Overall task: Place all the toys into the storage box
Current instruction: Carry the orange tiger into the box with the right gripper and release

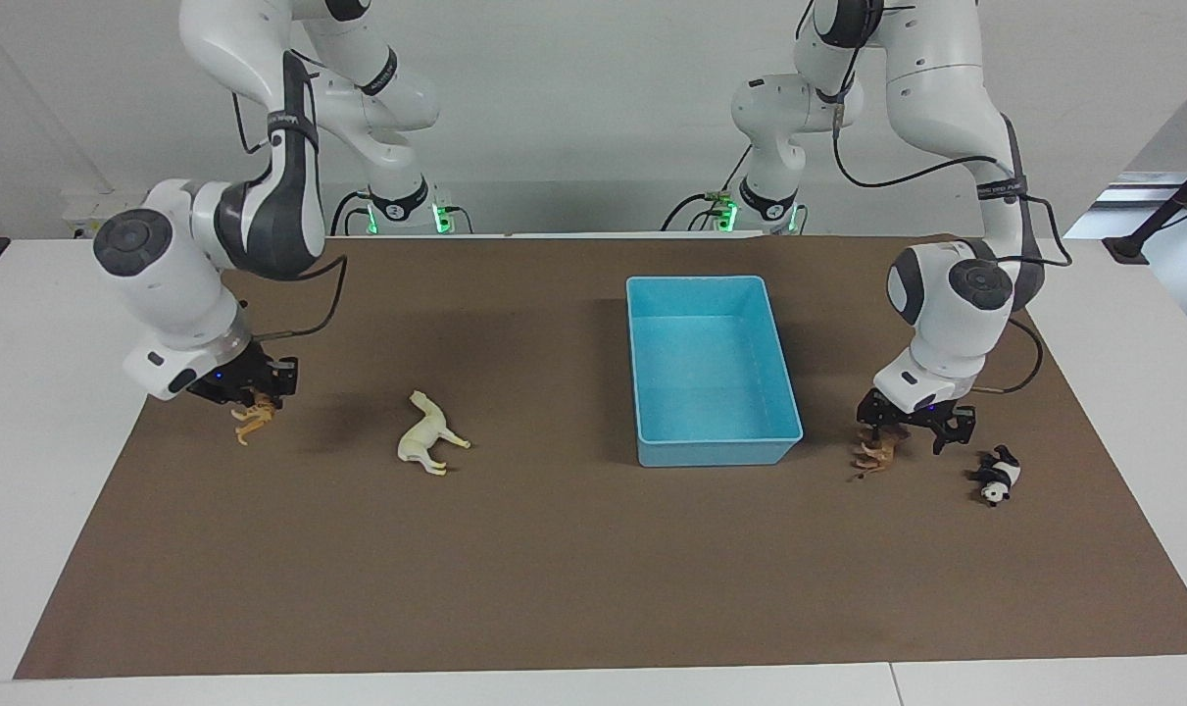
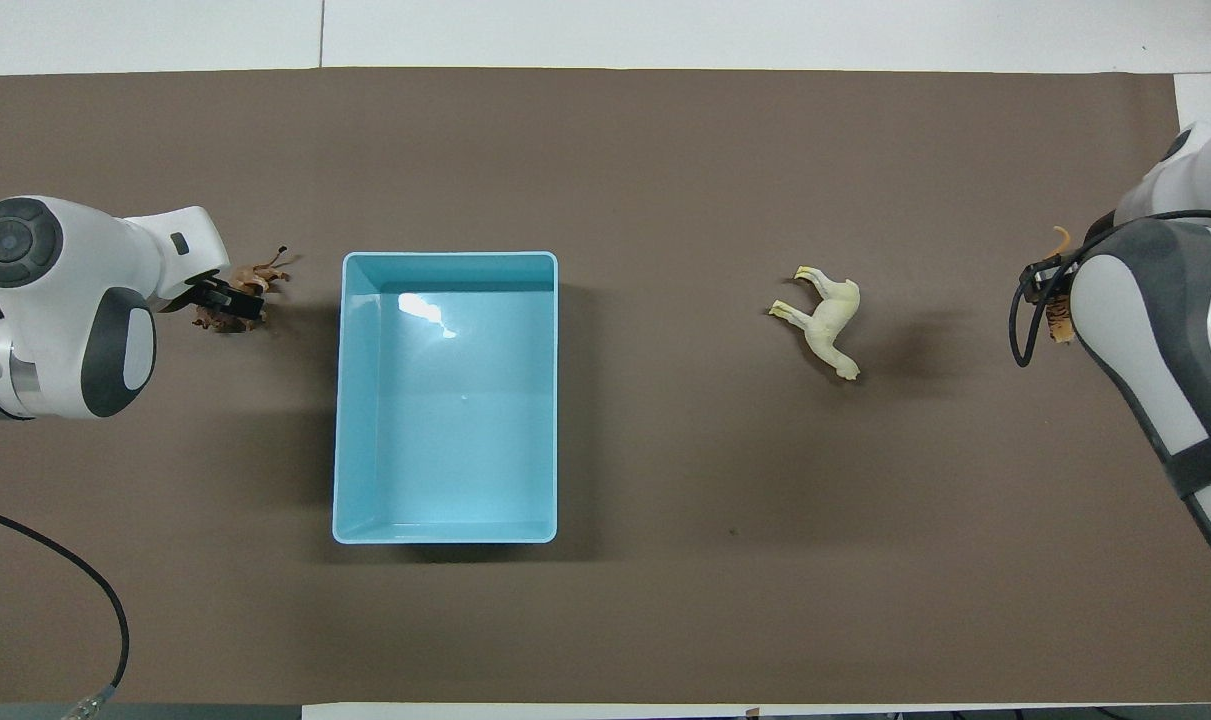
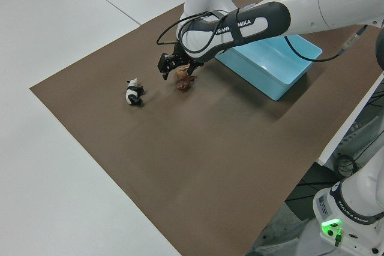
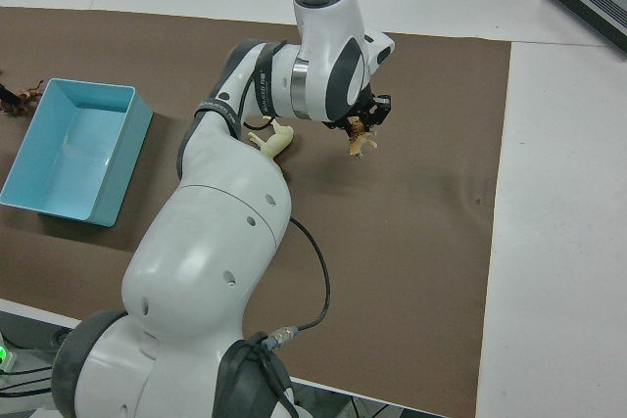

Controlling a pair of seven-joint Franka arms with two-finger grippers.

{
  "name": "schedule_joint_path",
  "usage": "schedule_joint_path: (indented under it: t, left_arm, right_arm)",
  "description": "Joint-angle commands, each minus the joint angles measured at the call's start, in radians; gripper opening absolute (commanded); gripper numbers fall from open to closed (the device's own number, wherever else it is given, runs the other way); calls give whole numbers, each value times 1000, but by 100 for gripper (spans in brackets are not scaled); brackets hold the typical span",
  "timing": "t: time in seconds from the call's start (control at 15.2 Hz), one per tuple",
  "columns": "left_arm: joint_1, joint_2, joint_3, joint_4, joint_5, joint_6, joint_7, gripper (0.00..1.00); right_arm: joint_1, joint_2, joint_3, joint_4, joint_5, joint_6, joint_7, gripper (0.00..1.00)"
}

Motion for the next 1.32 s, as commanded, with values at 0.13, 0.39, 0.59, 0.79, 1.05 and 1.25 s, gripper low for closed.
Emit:
schedule_joint_path:
  t: [0.13, 0.39, 0.59, 0.79, 1.05, 1.25]
  left_arm:
    - [-10, 4, 4, 14, 11, -32, -23, 100]
    - [-25, 1, 5, 0, 11, -22, -43, 100]
    - [-23, -1, 5, -20, 11, 3, -43, 100]
    - [-22, -1, 5, -29, 11, 11, -43, 100]
    - [-19, 4, 7, -42, 11, 43, -42, 91]
    - [-17, 4, 7, -43, 11, 47, -43, 62]
  right_arm:
    - [263, 25, 17, 248, 32, -222, 489, 0]
    - [499, 39, 17, 267, 132, -114, 913, 0]
    - [660, 78, 17, 267, 146, -11, 1113, 0]
    - [772, 131, 17, 266, 155, 132, 1270, 0]
    - [843, 250, 17, 273, 186, 271, 1366, 0]
    - [863, 292, 16, 272, 198, 355, 1368, 0]
